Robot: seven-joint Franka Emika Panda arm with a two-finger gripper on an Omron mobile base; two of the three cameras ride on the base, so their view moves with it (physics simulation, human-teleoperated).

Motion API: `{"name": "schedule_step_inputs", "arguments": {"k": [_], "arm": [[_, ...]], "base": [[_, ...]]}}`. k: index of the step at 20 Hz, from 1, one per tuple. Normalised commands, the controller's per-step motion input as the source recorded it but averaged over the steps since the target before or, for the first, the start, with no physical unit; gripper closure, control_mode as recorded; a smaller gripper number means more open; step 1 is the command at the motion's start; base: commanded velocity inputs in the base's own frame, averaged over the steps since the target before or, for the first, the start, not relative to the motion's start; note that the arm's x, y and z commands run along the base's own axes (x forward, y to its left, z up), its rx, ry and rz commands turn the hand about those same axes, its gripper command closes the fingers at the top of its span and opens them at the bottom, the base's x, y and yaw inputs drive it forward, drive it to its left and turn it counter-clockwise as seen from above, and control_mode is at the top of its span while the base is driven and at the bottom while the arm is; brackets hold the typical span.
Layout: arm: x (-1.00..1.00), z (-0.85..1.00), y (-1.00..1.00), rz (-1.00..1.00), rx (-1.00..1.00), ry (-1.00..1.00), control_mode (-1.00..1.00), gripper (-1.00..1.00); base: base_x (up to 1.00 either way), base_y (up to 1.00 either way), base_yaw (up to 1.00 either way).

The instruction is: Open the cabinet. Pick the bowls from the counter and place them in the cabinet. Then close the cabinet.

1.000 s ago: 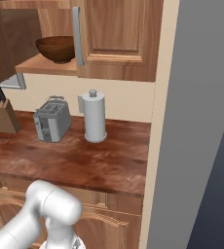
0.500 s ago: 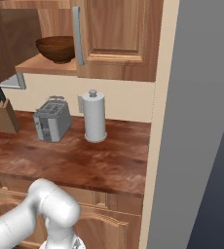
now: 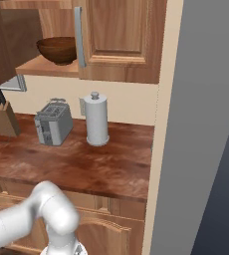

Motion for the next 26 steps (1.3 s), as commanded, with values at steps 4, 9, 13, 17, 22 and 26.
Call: {"name": "schedule_step_inputs", "arguments": {"k": [4,9,13,17,22,26], "arm": [[0.46,-0.12,0.13,-0.07,0.00,0.00,-1.00,-1.00],[0.12,-0.05,0.04,-0.06,0.00,0.00,-1.00,-1.00],[0.01,0.00,0.00,-0.11,0.00,-0.03,-1.00,-1.00],[0.27,-0.03,-0.01,-0.08,0.00,-0.01,-1.00,-1.00],[0.28,-0.05,-0.22,-0.03,0.00,0.00,-1.00,-1.00],[0.00,0.00,-0.36,0.00,0.00,-0.06,-1.00,-1.00]], "base": [[0.00,0.00,0.00],[0.00,0.00,0.00],[0.00,0.00,0.00],[0.00,0.00,0.00],[0.00,0.00,0.00],[0.00,0.00,0.00]]}}
